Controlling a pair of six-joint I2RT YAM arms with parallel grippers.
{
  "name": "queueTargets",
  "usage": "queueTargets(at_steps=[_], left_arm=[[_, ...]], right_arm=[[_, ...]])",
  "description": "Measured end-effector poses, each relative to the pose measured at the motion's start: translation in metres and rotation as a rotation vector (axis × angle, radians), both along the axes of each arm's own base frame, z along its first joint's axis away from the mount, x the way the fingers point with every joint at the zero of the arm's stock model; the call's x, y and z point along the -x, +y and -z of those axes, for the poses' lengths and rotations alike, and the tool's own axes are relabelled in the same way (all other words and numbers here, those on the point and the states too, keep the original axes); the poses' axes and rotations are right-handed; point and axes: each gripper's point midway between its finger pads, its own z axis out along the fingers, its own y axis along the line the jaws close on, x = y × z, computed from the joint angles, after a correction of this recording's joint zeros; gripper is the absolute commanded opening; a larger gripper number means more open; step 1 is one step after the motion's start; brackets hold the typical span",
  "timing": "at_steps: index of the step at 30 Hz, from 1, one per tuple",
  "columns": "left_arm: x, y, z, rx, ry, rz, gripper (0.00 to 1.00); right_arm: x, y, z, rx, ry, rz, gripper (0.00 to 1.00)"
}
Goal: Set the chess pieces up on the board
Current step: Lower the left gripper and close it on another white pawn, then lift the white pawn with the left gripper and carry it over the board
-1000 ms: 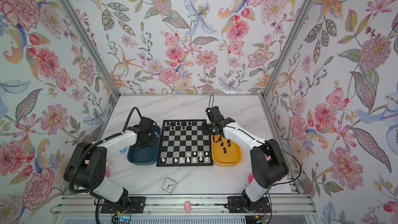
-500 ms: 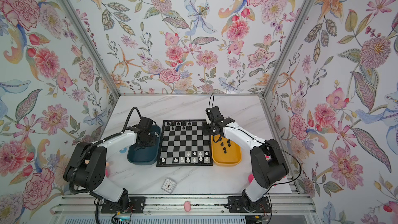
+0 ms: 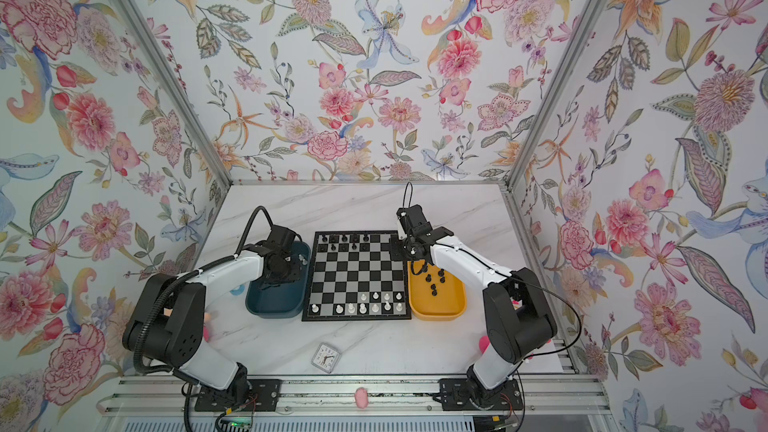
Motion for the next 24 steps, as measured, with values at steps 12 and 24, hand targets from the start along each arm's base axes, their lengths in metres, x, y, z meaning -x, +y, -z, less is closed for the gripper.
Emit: queueTargets(at_steps=[12,24], left_arm=[[0.001,-0.001,0.000,-0.005,0.001,0.015,0.03],[-0.007,-0.017,-0.052,0.018,-0.100,0.053,0.02]], right_arm=[[0.000,0.000,0.002,0.003,0.005,0.000,0.27],[0.000,0.000,0.002,0.003,0.005,0.000,0.27]])
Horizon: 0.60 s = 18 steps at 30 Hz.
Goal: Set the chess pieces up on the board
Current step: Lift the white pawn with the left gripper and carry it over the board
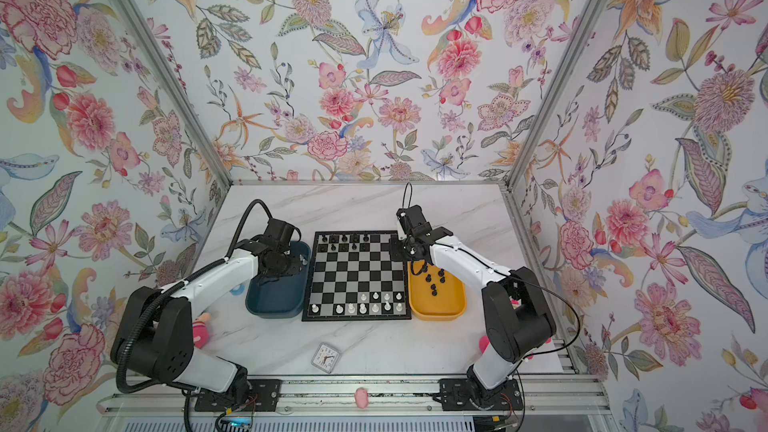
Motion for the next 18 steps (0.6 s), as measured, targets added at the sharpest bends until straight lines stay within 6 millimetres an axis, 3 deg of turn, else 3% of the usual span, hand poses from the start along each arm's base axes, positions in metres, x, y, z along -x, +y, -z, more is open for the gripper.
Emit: queueTargets(at_steps=[5,10,18], left_arm=[[0.000,-0.016,-0.032,0.019,-0.065,0.043,0.02],[0.014,-0.038,-0.056,0.036,-0.109,0.105,0.02],[0.046,-0.084,-0.064,0.072,-0.102,0.219,0.02]], right_arm=[[0.000,0.000,0.000,0.000,0.000,0.000,0.27],[0.001,0.001,0.000,0.001,0.001,-0.004,0.27],[0.006,0.008,0.000,0.000,0.000,-0.024,0.27]])
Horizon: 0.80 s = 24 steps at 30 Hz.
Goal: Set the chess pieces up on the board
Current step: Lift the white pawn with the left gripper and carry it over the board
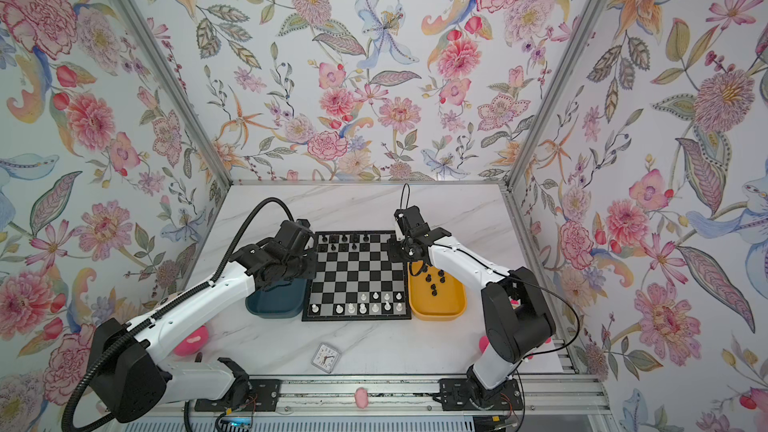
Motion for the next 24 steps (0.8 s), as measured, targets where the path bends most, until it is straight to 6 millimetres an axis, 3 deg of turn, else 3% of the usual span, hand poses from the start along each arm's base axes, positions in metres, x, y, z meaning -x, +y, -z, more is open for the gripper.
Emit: queueTargets(at_steps=[11,24], left_arm=[[0.040,-0.038,0.014,0.007,0.047,0.092,0.02],[0.065,-0.035,0.059,-0.047,0.115,0.091,0.02]], right_arm=[[0.007,0.011,0.000,0.000,0.000,-0.031,0.27],[0.015,0.021,-0.001,0.009,-0.011,-0.057,0.27]])
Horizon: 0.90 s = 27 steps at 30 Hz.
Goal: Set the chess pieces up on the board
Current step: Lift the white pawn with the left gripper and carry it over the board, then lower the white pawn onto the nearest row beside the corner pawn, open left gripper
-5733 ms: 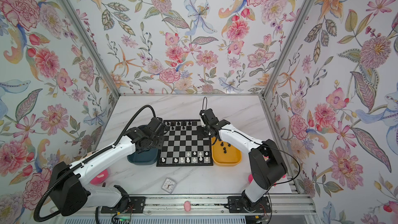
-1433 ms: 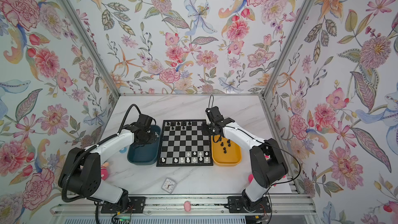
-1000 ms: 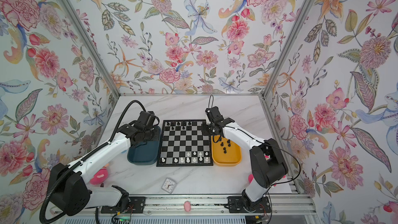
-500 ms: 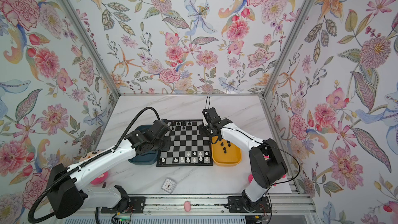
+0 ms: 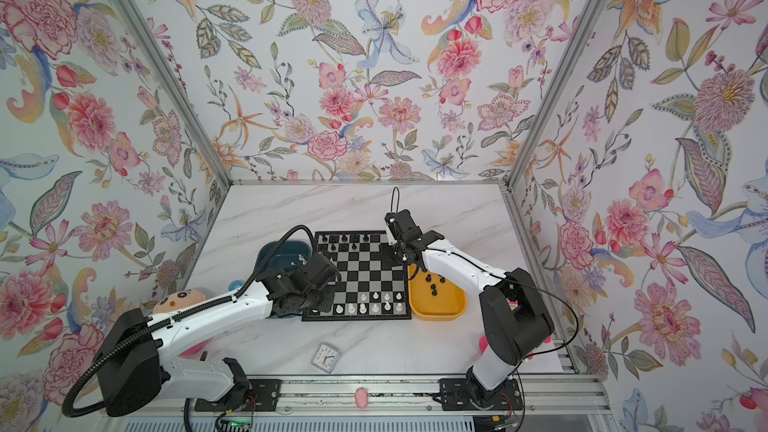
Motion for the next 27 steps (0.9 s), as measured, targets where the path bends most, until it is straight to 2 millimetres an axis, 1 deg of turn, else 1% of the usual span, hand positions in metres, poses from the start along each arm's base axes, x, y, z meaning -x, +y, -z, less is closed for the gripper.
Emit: queueTargets(at_steps=[4,14,21,27], left_arm=[[0.002,-0.004,0.006,0.001,0.004,0.003,0.02],[0.009,0.003,0.022,-0.020,0.031,-0.012,0.02],[0.006,-0.001,0.026,-0.016,0.031,-0.015,0.02],[0.006,-0.002,0.035,-0.034,0.045,-0.015,0.02]], right_arm=[[0.002,0.002,0.001,0.004,-0.001,-0.007,0.27],[0.009,0.003,0.008,0.017,0.012,-0.012,0.27],[0.008,0.002,0.008,0.017,0.012,-0.008,0.27],[0.010,0.004,0.007,0.016,0.013,-0.010,0.27]])
